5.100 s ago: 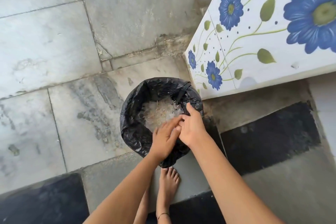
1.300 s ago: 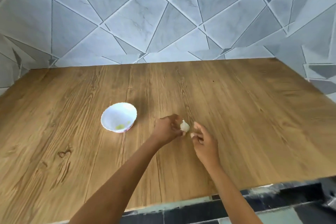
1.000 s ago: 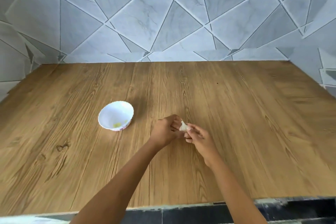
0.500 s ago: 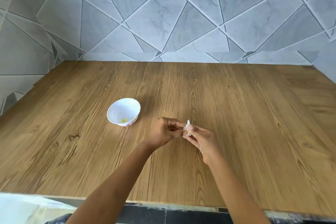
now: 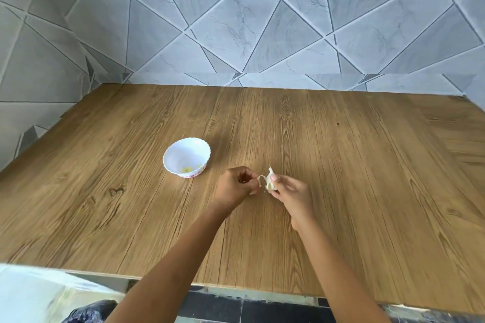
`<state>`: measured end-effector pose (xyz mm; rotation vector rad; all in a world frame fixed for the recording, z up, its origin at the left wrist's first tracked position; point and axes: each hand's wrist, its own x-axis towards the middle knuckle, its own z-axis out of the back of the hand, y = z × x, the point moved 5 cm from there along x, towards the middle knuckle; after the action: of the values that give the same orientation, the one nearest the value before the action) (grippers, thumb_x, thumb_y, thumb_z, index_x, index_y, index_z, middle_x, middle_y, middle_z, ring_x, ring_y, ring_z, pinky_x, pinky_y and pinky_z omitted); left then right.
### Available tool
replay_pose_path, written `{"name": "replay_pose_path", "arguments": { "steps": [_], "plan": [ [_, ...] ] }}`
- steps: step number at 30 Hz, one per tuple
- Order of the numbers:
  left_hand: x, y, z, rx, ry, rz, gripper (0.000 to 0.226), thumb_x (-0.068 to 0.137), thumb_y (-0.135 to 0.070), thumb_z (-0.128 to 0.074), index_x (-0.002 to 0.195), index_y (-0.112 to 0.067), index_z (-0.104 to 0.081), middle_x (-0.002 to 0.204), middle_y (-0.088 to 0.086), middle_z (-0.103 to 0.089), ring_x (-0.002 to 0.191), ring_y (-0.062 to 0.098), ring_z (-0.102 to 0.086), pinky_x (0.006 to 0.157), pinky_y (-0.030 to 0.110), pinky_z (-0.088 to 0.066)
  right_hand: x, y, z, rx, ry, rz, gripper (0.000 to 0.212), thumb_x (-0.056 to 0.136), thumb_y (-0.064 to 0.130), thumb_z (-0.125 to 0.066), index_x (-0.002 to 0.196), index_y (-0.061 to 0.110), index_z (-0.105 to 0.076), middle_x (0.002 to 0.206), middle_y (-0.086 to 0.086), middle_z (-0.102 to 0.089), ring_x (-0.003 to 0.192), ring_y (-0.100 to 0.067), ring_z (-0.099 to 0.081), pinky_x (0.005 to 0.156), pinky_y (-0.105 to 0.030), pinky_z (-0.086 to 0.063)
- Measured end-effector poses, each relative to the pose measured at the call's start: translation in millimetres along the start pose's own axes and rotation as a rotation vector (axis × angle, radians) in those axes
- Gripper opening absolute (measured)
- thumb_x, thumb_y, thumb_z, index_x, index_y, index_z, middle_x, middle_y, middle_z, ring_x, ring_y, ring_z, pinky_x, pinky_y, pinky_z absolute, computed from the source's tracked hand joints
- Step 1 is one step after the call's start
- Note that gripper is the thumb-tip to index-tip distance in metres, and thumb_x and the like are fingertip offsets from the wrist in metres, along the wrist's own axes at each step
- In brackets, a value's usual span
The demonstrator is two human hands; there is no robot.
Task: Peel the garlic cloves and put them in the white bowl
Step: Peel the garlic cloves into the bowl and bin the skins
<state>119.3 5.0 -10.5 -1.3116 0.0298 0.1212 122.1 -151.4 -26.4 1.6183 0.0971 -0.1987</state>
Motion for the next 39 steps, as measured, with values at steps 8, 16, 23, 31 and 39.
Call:
{"name": "replay_pose_path", "arguments": {
  "steps": [8,16,23,31,39],
  "plan": [
    [-22.4,-2.0,29.1,-0.003,0.004,0.103,0.021,0.086,0.000,-0.062,0.104,-0.010,-0.066,0.066,0.005,-0.061,0.063,0.013,-0.062,0.066,0.022,-0.055,14.1,3.5,-4.6,-0.764,-0.089,0.455,0.029,0.085,0.040,-0.066,0.105,0.020,-0.070,0.086,0.002,-0.069,0.069,-0.011,-0.059,0.055,-0.025,-0.043],
    [-55.8,6.8,56.1,0.058,-0.046,0.155,0.011,0.083,-0.001,-0.068,0.091,-0.007,-0.066,0.076,0.015,-0.066,0.068,0.019,-0.068,0.068,0.025,-0.057,-16.6,5.5,8.6,-0.744,-0.180,0.650,0.041,0.084,0.017,-0.070,0.121,0.002,-0.060,0.109,-0.014,-0.066,0.094,-0.028,-0.065,0.078,-0.030,-0.048],
    [-70.0,17.8,62.3,0.129,0.078,0.213,0.008,0.082,0.002,-0.069,0.088,-0.002,-0.071,0.083,0.014,-0.070,0.074,0.014,-0.068,0.068,0.016,-0.054,-88.5,-29.2,-45.9,-0.932,0.070,0.749,0.041,0.094,0.033,-0.040,0.119,0.010,-0.062,0.119,-0.005,-0.064,0.111,-0.022,-0.060,0.087,-0.042,-0.054],
    [-63.1,26.8,73.9,0.202,0.213,0.359,0.004,0.077,0.000,-0.074,0.079,-0.001,-0.070,0.070,0.009,-0.070,0.061,0.010,-0.068,0.059,0.018,-0.054,-87.3,-41.5,-54.2,-1.277,0.052,0.662,0.056,0.097,0.041,-0.026,0.131,0.007,-0.054,0.140,-0.012,-0.049,0.131,-0.026,-0.045,0.107,-0.043,-0.032],
    [-54.5,20.6,65.2,0.510,0.186,0.241,0.004,0.077,-0.001,-0.073,0.075,-0.003,-0.069,0.078,0.012,-0.072,0.073,0.021,-0.071,0.074,0.029,-0.059,-90.5,-38.1,-56.2,-1.306,0.047,0.660,0.054,0.094,0.038,-0.031,0.130,0.005,-0.055,0.138,-0.013,-0.051,0.129,-0.028,-0.047,0.106,-0.042,-0.034]
  ]
}}
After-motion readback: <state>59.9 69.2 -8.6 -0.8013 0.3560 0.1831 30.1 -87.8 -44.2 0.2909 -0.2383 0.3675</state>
